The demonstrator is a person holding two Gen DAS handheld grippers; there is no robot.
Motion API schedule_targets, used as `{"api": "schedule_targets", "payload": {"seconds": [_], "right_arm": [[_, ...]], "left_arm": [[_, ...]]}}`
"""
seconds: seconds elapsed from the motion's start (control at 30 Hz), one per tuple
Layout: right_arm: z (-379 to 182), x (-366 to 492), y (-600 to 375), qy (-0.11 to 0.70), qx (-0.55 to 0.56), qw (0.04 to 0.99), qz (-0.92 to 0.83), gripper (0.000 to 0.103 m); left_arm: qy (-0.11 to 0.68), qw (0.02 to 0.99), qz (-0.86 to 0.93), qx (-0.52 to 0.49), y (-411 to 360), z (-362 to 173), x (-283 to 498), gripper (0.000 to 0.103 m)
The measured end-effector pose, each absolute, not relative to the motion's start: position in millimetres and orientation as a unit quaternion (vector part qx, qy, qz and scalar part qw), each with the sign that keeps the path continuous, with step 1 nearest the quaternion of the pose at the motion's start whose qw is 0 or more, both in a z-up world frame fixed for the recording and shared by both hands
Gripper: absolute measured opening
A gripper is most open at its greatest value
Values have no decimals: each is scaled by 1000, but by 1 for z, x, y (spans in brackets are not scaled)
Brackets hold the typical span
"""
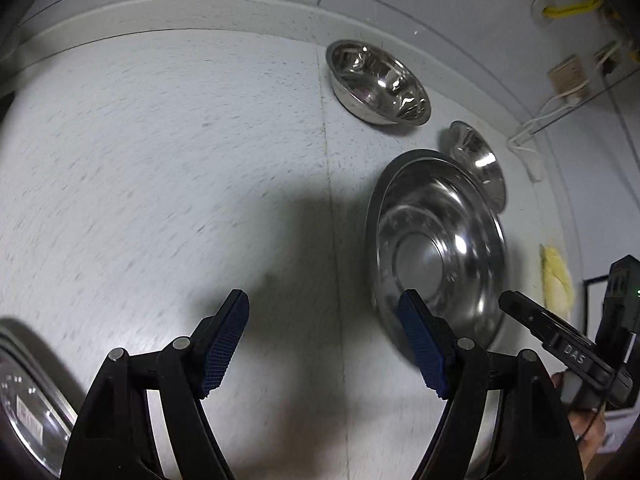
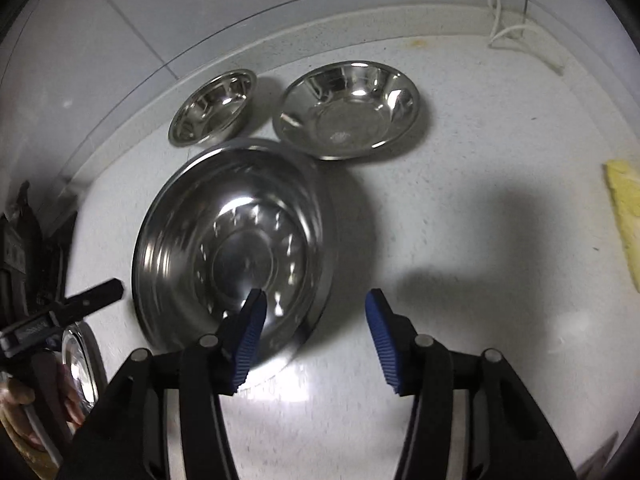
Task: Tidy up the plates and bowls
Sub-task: 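Move both tools toward the steel bowls, then close the left gripper on a large bowl rim while the right gripper closes too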
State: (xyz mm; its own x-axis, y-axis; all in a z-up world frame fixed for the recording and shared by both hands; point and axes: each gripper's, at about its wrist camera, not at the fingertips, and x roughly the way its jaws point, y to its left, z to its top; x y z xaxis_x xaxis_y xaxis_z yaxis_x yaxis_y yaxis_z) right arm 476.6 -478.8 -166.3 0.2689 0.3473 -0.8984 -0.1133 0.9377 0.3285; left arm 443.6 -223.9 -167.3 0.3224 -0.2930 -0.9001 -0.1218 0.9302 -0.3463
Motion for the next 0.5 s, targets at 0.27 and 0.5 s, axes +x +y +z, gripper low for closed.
{"api": "schedule_targets", "payload": {"seconds": [0.27,0.5], "right_arm": [[-188,501,-474,608,120,767,166,50],[-190,510,-471,600,115,778,147,14]], "left_arm": [[603,773,-55,-190,-247,-193,484,54],[614,763,-79,-185,-260,-203,492,8]]}}
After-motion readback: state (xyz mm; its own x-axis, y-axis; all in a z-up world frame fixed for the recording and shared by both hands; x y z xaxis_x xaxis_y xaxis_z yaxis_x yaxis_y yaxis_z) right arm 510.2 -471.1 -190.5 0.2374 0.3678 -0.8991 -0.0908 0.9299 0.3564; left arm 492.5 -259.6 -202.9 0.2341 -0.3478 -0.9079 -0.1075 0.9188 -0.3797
